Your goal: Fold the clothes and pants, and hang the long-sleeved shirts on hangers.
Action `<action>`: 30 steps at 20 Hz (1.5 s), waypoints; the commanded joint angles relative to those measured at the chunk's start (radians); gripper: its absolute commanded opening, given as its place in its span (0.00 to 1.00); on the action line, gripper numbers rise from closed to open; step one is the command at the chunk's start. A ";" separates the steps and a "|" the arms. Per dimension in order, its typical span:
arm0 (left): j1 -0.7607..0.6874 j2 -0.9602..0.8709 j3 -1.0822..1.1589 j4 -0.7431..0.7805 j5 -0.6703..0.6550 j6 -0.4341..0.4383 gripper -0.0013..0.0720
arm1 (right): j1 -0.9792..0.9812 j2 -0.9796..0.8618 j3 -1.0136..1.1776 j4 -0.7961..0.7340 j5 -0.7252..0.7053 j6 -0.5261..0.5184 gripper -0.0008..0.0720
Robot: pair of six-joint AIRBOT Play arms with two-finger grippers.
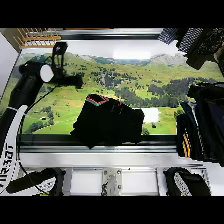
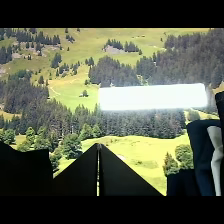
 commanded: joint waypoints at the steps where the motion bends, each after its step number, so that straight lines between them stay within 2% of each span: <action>1: 0.170 0.079 -0.245 -0.034 -0.064 -0.018 1.00 | 0.000 -0.001 0.001 0.007 0.000 0.001 0.03; 3: 0.256 0.118 -0.404 -0.104 -0.062 0.040 1.00 | 0.001 -0.001 0.000 0.008 0.000 0.001 0.03; 6: 0.370 0.119 -0.569 -0.328 -0.036 0.145 1.00 | 0.001 -0.001 -0.002 0.015 0.000 0.001 0.03; 8: 0.398 0.091 -0.632 -0.408 -0.005 0.174 1.00 | 0.001 -0.001 -0.007 0.022 0.001 0.001 0.03; 11: 0.370 0.025 -0.661 -0.448 0.000 0.204 1.00 | 0.001 -0.001 -0.012 0.030 0.001 0.001 0.03; 12: 0.349 0.010 -0.661 -0.449 0.001 0.208 0.95 | 0.001 -0.001 -0.012 0.030 0.001 0.001 0.03; 13: 0.322 0.000 -0.661 -0.449 0.002 0.209 0.84 | 0.001 -0.001 -0.012 0.030 0.005 0.001 0.04; 18: 0.217 -0.023 -0.661 -0.439 0.006 0.208 0.83 | 0.001 -0.001 -0.018 0.030 0.048 0.001 0.03; 19: 0.210 -0.021 -0.658 -0.439 0.002 0.209 0.50 | 0.001 -0.001 -0.032 0.030 0.054 0.001 0.04; 20: 0.211 -0.020 -0.649 -0.439 -0.006 0.221 0.05 | 0.001 -0.003 -0.056 0.030 0.061 0.002 0.03; 22: 0.214 -0.016 -0.609 -0.420 -0.034 0.227 0.03 | 0.001 -0.016 -0.133 0.030 0.097 0.030 0.05; 23: 0.213 -0.006 -0.592 -0.401 -0.040 0.227 0.03 | 0.001 -0.032 -0.188 0.050 0.120 0.044 0.22; 24: 0.213 0.006 -0.578 -0.386 -0.041 0.227 0.03 | 0.001 -0.055 -0.250 0.089 0.131 0.046 0.62; 25: 0.212 0.020 -0.566 -0.389 -0.040 0.227 0.03 | 0.005 -0.082 -0.309 0.139 0.127 0.045 0.79; 26: 0.212 0.032 -0.560 -0.388 -0.039 0.227 0.03 | 0.016 -0.118 -0.370 0.191 0.111 0.043 0.77; 27: 0.213 0.043 -0.559 -0.388 -0.036 0.227 0.03 | 0.037 -0.154 -0.421 0.233 0.084 0.027 0.69; 28: 0.213 0.050 -0.560 -0.388 -0.031 0.227 0.03 | 0.066 -0.193 -0.462 0.275 0.047 0.006 0.66; 30: 0.212 0.050 -0.560 -0.388 -0.032 0.227 0.03 | 0.151 -0.288 -0.498 0.356 -0.038 -0.006 0.66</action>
